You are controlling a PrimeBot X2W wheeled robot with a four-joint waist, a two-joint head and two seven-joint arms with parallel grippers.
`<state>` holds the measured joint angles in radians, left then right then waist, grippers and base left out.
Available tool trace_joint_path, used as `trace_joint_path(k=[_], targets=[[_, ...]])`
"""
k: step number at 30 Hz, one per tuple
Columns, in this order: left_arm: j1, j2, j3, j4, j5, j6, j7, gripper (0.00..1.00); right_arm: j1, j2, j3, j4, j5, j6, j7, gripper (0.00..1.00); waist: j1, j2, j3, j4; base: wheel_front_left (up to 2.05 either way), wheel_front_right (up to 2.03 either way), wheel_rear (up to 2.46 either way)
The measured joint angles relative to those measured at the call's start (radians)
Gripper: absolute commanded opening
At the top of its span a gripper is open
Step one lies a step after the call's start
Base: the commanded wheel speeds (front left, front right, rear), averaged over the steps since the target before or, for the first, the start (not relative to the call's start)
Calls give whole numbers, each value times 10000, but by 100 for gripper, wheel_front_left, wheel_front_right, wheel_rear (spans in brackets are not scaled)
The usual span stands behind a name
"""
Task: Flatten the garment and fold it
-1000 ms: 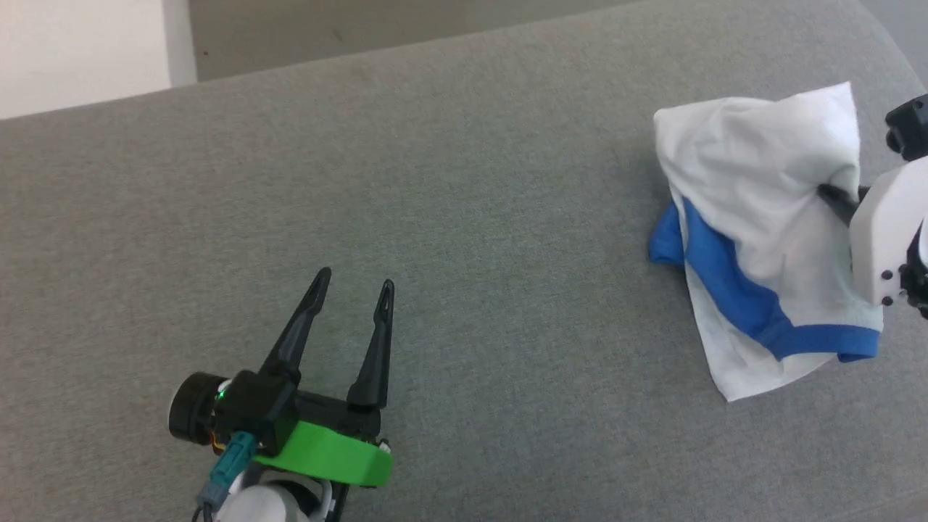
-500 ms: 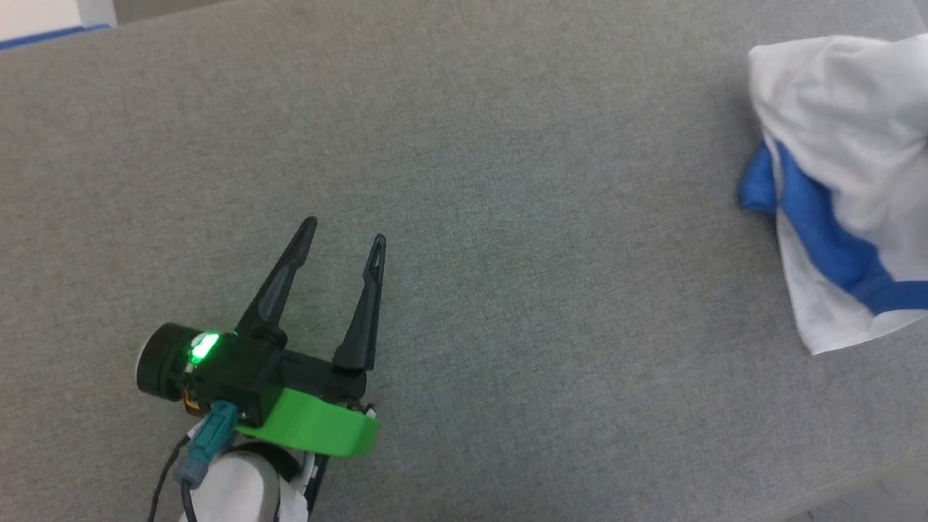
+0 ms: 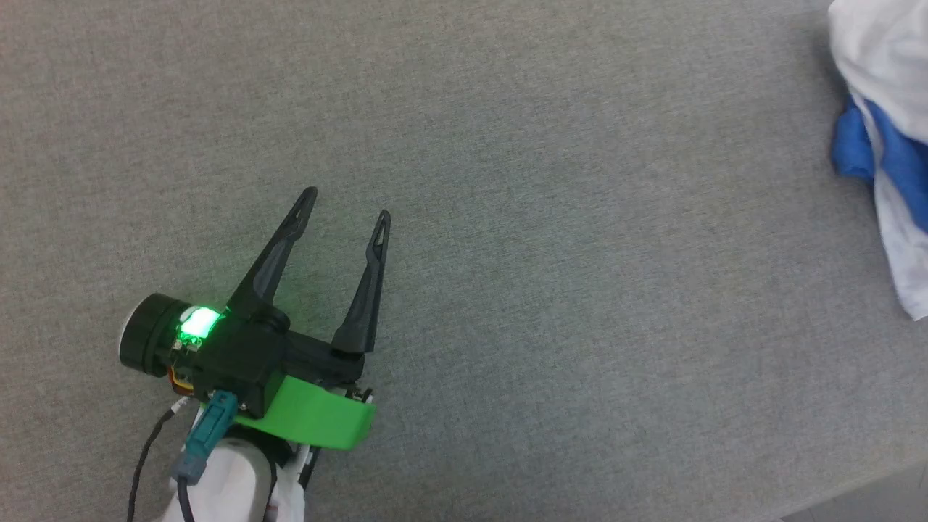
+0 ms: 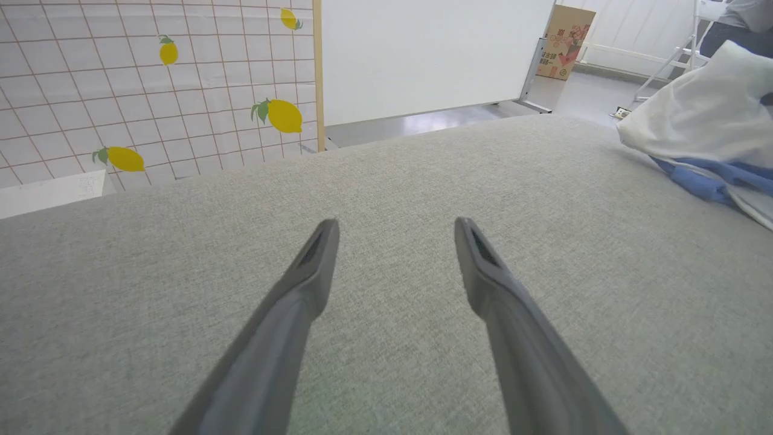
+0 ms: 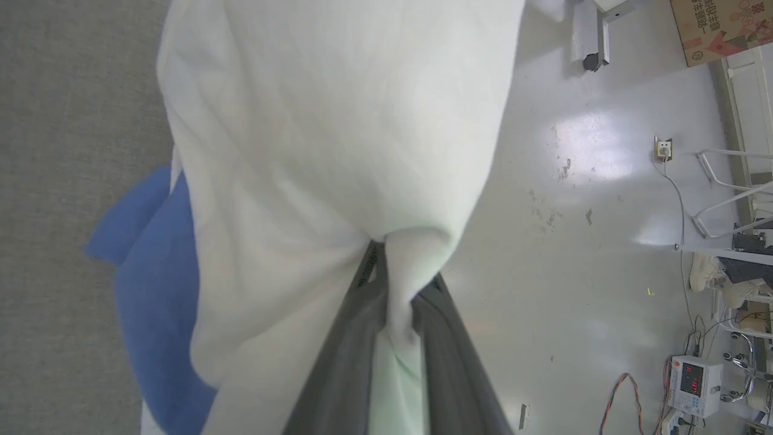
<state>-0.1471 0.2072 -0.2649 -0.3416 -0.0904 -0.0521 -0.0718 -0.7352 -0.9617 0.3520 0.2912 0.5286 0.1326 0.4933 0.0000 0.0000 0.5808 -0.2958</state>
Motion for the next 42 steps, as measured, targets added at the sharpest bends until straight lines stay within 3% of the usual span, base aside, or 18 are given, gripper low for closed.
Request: trace_joint_path(k=[13, 17, 19, 20, 21, 22, 35, 42], targets=[[-154, 230, -105, -575, 205, 6, 265, 100, -1075, -698, 970, 2038, -360, 0, -1436, 0, 0, 0, 495, 478, 0, 0, 0], [-186, 272, -121, -685, 293, 15, 345, 100, -1271, -681, 1078, 2723, -407, 0, -1722, 14, 0, 0, 538, 643, 0, 0, 0], [-186, 303, -132, -711, 370, 19, 353, 100, -1334, -665, 1120, 3081, -466, 0, -1864, 40, 0, 0, 518, 728, 0, 0, 0], [-186, 311, -134, -719, 372, 25, 355, 100, -1355, -658, 1126, 3218, -477, 0, -1912, 71, 0, 0, 504, 758, 0, 0, 0], [-185, 318, -132, -731, 372, 54, 355, 100, -1385, -640, 1129, 3398, -487, 0, -1998, 93, 0, 0, 485, 792, 0, 0, 0], [-185, 332, -136, -748, 372, 71, 355, 100, -1435, -623, 1149, 3551, -504, 0, -2069, 100, 0, 0, 467, 824, 0, 0, 0], [-199, 268, -155, -495, 261, 270, 71, 100, -2188, -67, 1806, 4585, -508, 0, -3480, 100, 0, 0, 116, 930, 0, 0, 0], [-121, 52, -35, 211, -82, 566, -493, 100, -2287, 629, 1820, 4947, -441, 0, -4719, 100, 0, 0, -630, 1040, 0, 0, 0]])
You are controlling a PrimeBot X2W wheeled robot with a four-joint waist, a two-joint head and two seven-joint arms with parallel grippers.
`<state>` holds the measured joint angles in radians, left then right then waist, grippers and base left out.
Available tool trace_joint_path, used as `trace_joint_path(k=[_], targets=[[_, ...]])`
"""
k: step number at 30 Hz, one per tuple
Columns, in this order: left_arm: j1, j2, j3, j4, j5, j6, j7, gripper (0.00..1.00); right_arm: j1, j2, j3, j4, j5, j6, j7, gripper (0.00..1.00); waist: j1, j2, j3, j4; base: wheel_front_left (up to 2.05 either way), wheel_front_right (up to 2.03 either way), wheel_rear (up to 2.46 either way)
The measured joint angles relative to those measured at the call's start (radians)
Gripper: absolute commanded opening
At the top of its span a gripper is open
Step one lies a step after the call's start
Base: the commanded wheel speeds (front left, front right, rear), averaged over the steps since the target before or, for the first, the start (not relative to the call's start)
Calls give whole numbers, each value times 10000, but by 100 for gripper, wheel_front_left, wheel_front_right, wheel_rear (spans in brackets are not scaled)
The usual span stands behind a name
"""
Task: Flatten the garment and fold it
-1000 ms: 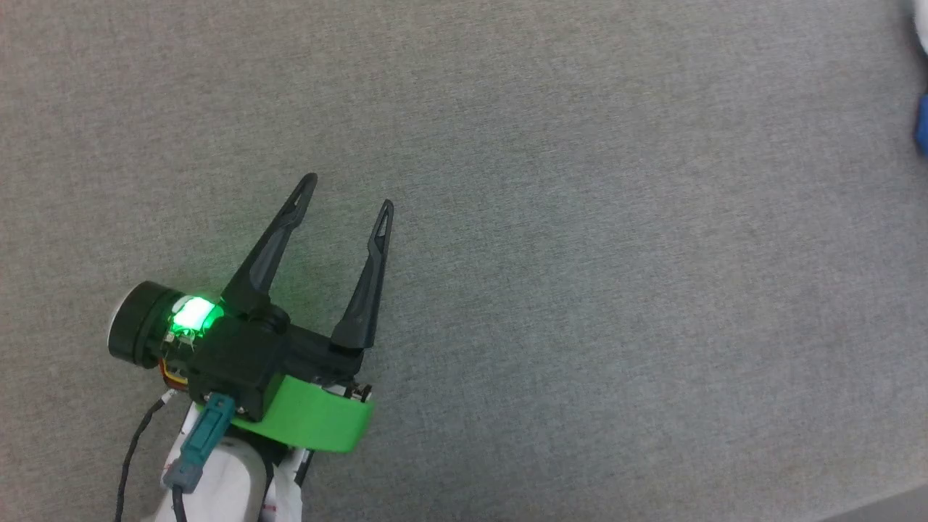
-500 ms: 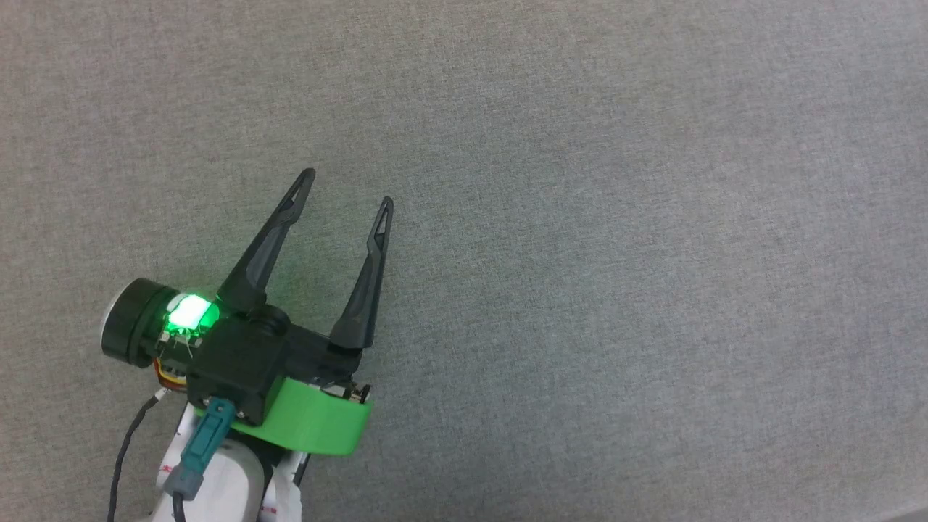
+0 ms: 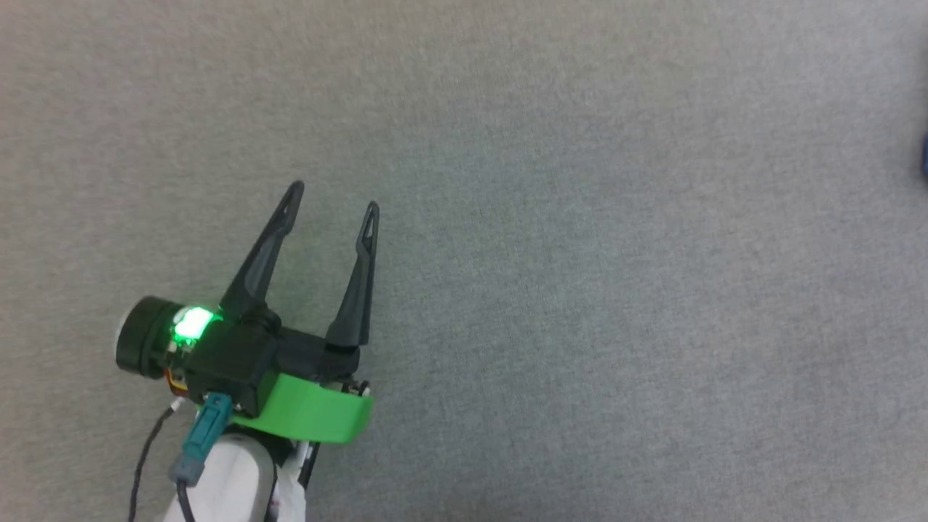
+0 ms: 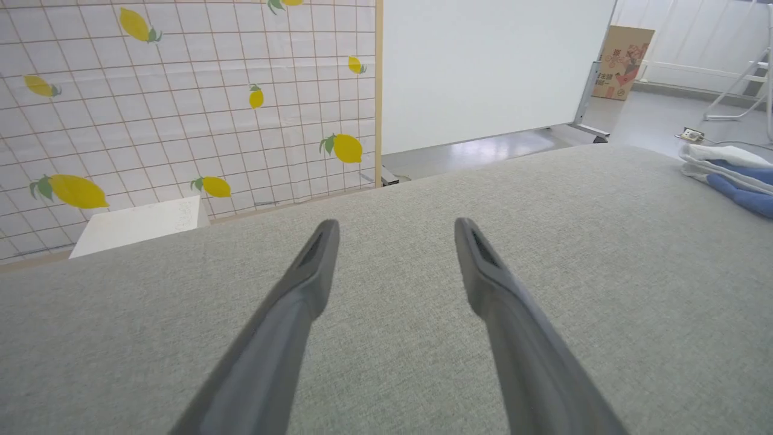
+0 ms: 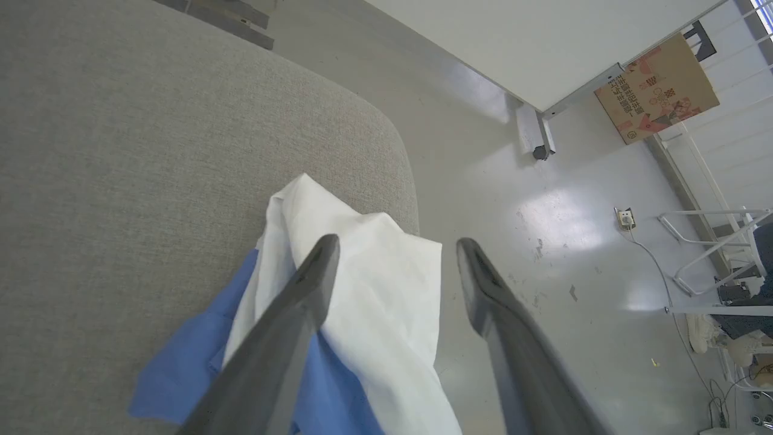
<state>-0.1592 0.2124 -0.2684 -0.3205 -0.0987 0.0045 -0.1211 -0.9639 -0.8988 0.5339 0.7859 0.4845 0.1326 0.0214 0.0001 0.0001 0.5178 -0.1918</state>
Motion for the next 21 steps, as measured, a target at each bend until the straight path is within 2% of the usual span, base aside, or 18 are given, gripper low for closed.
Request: trace_joint_path(k=[6, 13, 17, 18, 21], targets=[[257, -211, 280, 813, -182, 336, -564, 100, 619, 871, -911, 385, -151, 0, -1250, 100, 0, 0, -829, 218, 0, 0, 0], [825, -399, 639, 1434, -602, 679, -974, 100, 2170, 2305, -3028, 380, -1093, 0, -2247, 100, -1, 0, -1875, 641, 0, 0, 0], [1081, -585, 867, 1593, -790, 884, -1147, 100, 3307, 3413, -4543, -502, -2040, 0, -2422, 100, -1, 0, -2454, 953, 0, 0, 0], [1248, -583, 857, 1753, -780, 909, -1197, 100, 4053, 4105, -5212, -1292, -2640, -2, -2395, 100, -1, 0, -2748, 1122, 0, 0, 0], [1499, -591, 803, 2023, -777, 922, -1227, 100, 5199, 5262, -6155, -2654, -3421, -2, -2132, 100, -1, 0, -3136, 1354, 0, 0, 0]])
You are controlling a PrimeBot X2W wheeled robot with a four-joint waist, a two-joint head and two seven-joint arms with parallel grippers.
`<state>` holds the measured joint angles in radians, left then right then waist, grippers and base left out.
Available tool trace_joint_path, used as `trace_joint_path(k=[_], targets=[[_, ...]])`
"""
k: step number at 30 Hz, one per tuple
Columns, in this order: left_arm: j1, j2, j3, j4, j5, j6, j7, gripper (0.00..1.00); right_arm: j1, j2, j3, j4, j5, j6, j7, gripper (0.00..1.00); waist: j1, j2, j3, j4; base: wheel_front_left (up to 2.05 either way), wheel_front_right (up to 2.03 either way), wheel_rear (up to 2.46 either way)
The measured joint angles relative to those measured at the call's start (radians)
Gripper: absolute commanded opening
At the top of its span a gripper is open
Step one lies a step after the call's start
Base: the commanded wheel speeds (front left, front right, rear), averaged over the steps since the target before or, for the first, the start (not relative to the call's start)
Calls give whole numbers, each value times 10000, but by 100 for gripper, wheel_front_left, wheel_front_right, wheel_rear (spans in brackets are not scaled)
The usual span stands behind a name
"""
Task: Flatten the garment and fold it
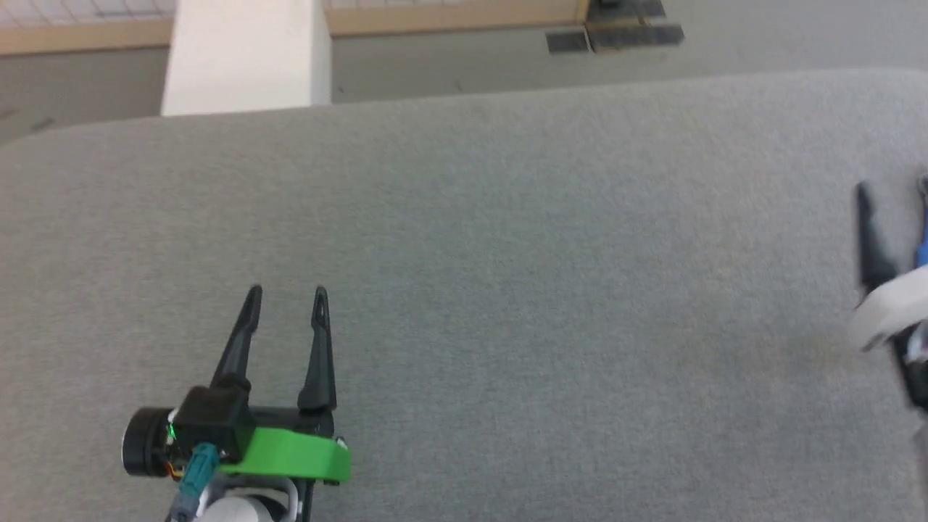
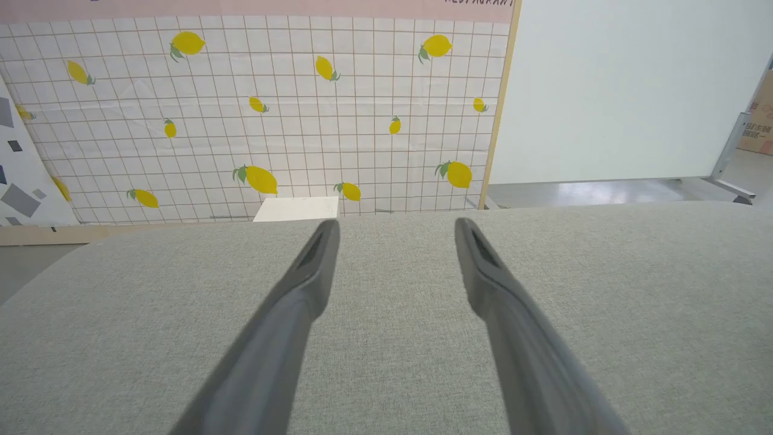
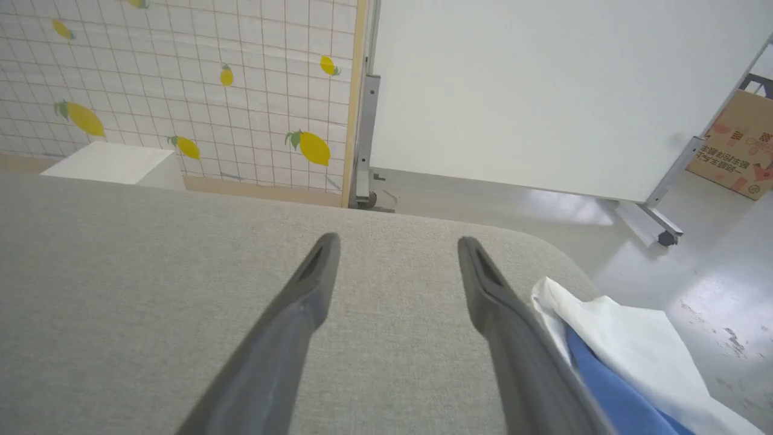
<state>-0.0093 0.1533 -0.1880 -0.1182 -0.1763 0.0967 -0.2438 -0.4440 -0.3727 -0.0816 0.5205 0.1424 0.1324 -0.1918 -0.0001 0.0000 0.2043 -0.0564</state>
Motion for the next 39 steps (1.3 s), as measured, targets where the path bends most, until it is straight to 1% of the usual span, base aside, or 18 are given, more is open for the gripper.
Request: trace_joint_path(k=[1, 4, 7, 10, 15, 17, 21, 24, 29, 32, 35, 39], targets=[[50, -17, 4, 56, -4, 2, -6, 100, 318, 322, -209, -416, -255, 0, 105, 100, 0, 0, -107, 63, 0, 0, 0], [174, -165, 44, 148, -12, 102, -61, 100, 1450, 1551, -951, -2002, -1081, 0, 399, 100, 0, 0, -506, 292, 0, 0, 0], [335, -274, 21, 236, -12, 102, -92, 100, 2416, 2531, -1335, -3181, -1632, 0, 571, 100, 0, 0, -863, 490, 0, 0, 0], [477, -291, 82, 309, -8, 102, -104, 100, 3249, 3051, -1549, -3923, -1906, 0, 610, 100, 0, 0, -1194, 677, 0, 0, 0], [828, -332, 102, 305, 199, 98, -132, 100, 4318, 3187, -1590, -4408, -1975, 0, 345, 100, 0, 0, -1697, 912, 0, 0, 0], [1030, -345, 69, 314, 314, 84, -132, 100, 4680, 3189, -1480, -4353, -1802, 0, 180, 100, 0, 0, -1892, 972, 0, 0, 0], [1420, -364, 29, 412, 516, 54, -132, 100, 5093, 3202, -1137, -4190, -1806, 0, -130, 100, 0, 0, -2243, 997, 0, 0, 0], [1732, -476, 21, 426, 663, 54, -132, 100, 5353, 3219, -880, -3969, -1682, 0, -203, 100, 0, 0, -2496, 964, 0, 0, 0], [2083, -602, 86, 424, 686, 40, -132, 100, 5616, 3219, -750, -3862, -1659, 0, -257, 100, 0, 0, -2846, 904, 0, 0, 0], [2180, -600, 157, 445, 686, -136, -132, 100, 5675, 3219, -752, -3858, -1659, 0, -259, 100, 0, 0, -2967, 866, 0, 0, 0], [2174, -598, 121, 552, 692, -428, -134, 100, 5675, 3219, -750, -3858, -1659, 0, -259, 100, 0, 0, -2977, 840, 0, 0, 0], [2107, -621, 96, 686, 709, -566, -134, 100, 5669, 3219, -717, -3860, -1662, 0, -257, 100, 0, 0, -2873, 812, 0, 0, 0]])
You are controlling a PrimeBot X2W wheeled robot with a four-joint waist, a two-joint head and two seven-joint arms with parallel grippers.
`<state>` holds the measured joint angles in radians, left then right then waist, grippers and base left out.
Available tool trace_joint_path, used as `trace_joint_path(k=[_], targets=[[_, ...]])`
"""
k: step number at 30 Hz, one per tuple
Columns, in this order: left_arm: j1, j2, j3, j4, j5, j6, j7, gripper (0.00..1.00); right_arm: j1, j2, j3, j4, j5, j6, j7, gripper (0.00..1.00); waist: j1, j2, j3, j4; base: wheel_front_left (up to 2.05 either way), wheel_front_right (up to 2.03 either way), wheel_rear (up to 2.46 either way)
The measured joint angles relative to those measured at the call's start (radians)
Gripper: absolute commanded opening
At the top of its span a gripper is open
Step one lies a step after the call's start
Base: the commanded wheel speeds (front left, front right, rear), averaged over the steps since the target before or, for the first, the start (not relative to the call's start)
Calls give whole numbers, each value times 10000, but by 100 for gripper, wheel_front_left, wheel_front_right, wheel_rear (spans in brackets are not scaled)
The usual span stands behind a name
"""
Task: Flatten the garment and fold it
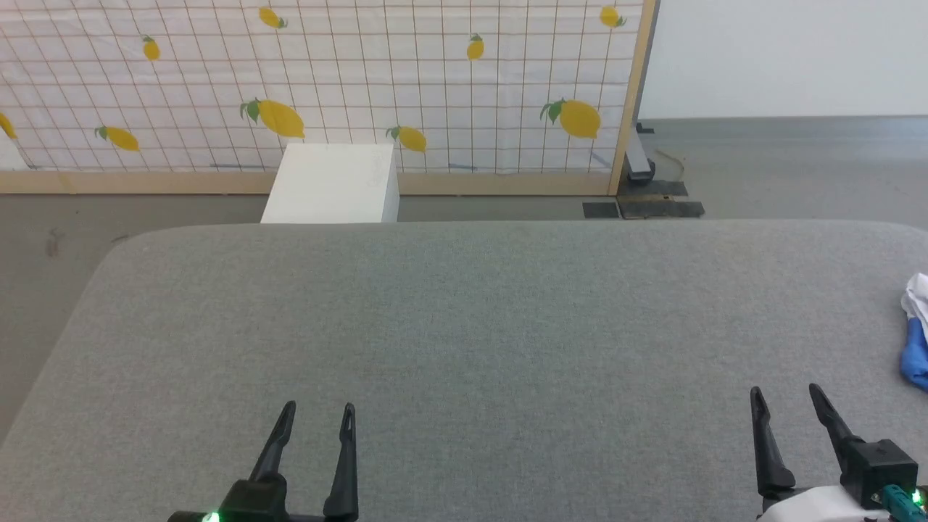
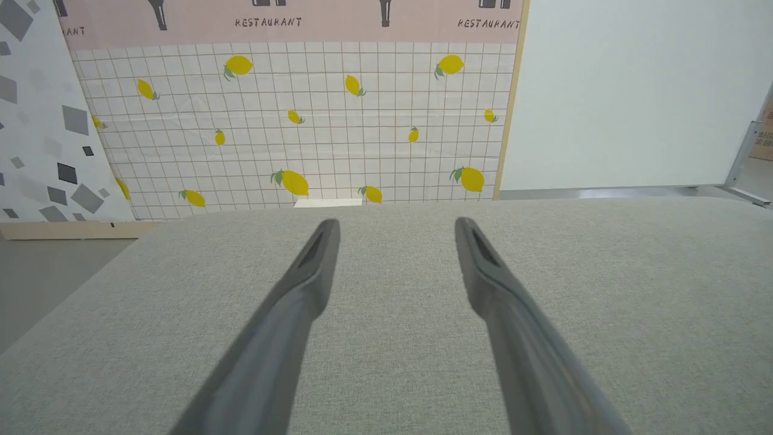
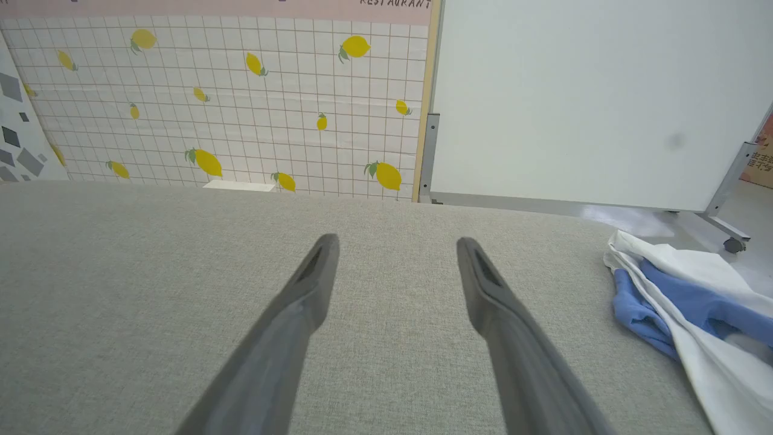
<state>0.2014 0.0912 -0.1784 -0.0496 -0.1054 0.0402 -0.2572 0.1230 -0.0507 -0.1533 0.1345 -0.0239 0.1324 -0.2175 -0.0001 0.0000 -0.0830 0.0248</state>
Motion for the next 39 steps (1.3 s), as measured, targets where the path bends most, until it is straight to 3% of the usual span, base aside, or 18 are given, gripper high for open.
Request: trace_joint_path(k=[10, 11, 39], targets=[[-292, -128, 71, 17, 44, -128, 0, 100, -324, 0, 150, 63, 2, 0, -2, 100, 1, 0, 389, -106, 0, 0, 0], [-305, -174, 121, -40, -23, -130, -2, 0, -362, -2, 144, 86, 2, 0, -19, 0, 0, 0, 420, -104, 0, 0, 0], [-395, -198, 343, 42, 90, -130, 431, 0, -376, -2, 349, -96, -2, 2, 339, 0, 0, 0, 501, -132, 0, 0, 0]])
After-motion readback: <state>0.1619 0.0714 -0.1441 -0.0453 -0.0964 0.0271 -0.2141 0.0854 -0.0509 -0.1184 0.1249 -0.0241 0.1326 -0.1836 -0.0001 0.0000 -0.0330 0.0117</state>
